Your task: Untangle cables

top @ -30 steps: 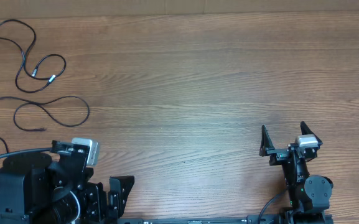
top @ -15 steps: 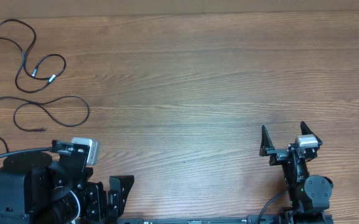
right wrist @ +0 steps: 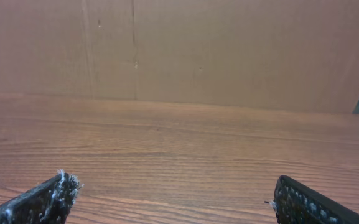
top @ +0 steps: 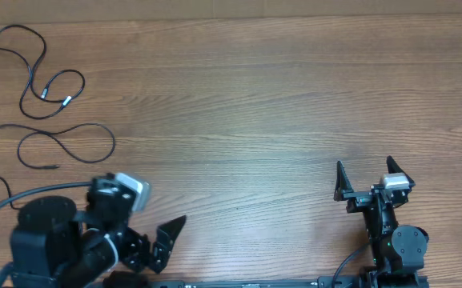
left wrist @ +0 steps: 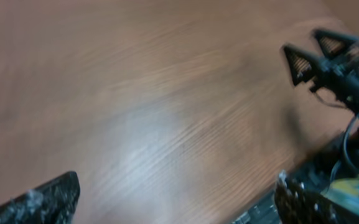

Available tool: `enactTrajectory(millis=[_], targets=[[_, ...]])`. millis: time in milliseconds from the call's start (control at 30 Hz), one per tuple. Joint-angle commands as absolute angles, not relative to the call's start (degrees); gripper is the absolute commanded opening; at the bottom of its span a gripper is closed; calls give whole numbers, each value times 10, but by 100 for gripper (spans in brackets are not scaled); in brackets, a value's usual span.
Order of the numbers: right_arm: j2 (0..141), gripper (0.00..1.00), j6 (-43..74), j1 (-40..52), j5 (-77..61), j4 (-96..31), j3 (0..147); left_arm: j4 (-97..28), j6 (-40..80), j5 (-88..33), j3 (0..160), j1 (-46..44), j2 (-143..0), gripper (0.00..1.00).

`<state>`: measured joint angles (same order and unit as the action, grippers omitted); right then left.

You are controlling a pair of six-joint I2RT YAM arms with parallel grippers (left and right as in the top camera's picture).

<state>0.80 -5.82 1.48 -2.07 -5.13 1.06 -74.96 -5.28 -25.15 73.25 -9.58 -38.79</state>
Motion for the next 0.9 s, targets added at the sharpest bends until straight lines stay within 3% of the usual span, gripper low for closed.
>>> enactTrajectory(millis=[0,133,300,500,867], targets=[[4,100,-59,12,-14,-48,5,-667,-159,-317,645,-123,-330,99],[4,100,-59,12,-14,-48,5,-570,-159,-310,550,-144,-261,100],[4,100,-59,12,-14,-48,5,-538,-159,-310,479,-142,-178,99],[4,100,-59,12,-14,-48,5,-521,-159,-300,436,-143,-160,99],[4,100,-59,12,-14,-48,5,-322,-129,-296,276,-135,-93,99]])
